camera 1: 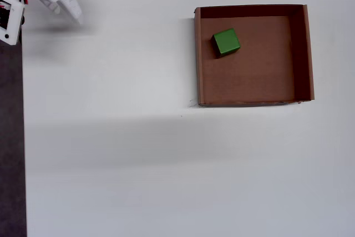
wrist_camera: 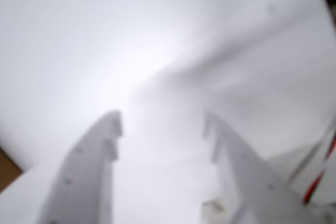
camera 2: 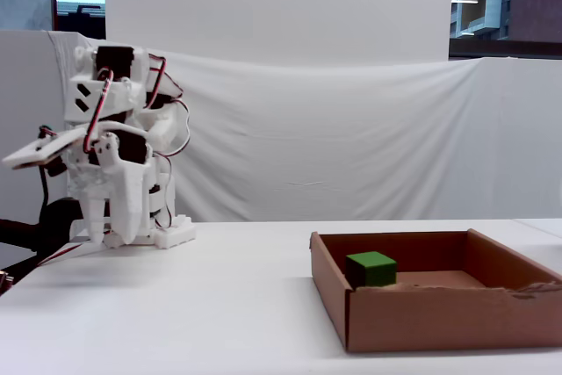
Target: Grasp a green cube and put it in a box.
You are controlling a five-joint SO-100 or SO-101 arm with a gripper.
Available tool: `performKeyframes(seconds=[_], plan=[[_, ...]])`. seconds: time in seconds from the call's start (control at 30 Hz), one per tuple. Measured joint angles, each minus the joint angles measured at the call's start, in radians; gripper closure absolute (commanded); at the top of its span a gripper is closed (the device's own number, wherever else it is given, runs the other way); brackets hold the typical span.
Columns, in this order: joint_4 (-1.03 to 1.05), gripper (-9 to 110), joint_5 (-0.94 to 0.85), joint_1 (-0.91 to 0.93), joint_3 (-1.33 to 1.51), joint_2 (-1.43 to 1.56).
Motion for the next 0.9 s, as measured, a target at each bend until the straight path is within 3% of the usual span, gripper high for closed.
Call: performKeyframes(seconds=[0.23,0.9], plan=[[0.038,81,0.0,0.06,0.187,0.307],[0.077,81,0.0,0.08,0.199,0.327]])
